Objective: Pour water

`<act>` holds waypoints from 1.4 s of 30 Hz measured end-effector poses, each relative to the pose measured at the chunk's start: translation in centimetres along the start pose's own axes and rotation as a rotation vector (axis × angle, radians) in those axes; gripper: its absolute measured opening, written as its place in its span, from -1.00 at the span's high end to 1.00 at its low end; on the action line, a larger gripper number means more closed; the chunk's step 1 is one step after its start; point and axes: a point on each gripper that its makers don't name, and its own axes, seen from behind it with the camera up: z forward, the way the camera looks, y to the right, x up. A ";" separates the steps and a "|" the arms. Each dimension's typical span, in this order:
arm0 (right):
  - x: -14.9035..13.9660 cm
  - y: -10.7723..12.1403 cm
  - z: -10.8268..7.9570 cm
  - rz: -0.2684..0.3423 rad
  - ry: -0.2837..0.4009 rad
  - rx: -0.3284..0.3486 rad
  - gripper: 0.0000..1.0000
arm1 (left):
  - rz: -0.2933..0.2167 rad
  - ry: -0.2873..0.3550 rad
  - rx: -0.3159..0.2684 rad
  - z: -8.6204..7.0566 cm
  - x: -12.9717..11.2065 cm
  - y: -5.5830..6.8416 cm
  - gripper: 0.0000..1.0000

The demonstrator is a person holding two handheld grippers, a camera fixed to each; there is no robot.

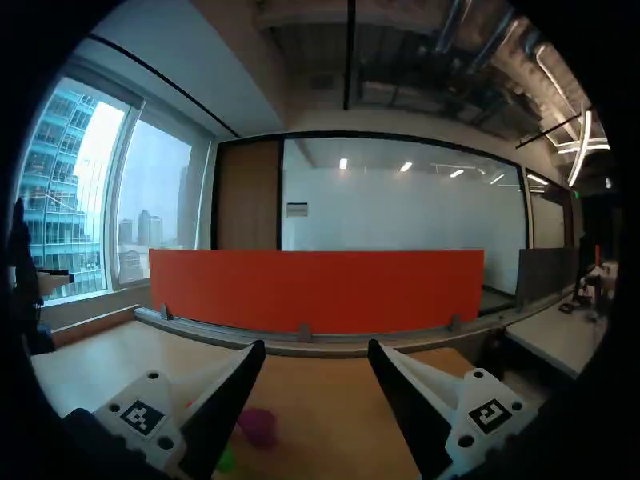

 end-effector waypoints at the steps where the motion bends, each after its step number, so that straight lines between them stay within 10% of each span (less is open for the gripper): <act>1: 0.4 -0.1 0.1 0.001 0.002 0.004 -0.99 | -0.002 0.000 -0.008 0.1 0.3 0.1 -0.98; 16: 1.9 -2.3 0.8 0.028 -0.008 0.109 -0.99 | 0.006 -0.024 -0.116 1.3 0.8 1.7 -0.98; 33: 3.9 -7.3 -1.4 0.030 0.008 0.432 -0.99 | 0.012 -0.017 -0.406 0.7 2.1 7.5 -0.98; 42: 3.5 -7.9 -1.8 0.010 -0.020 0.498 -0.99 | 0.040 -0.047 -0.504 0.3 0.5 9.6 -0.98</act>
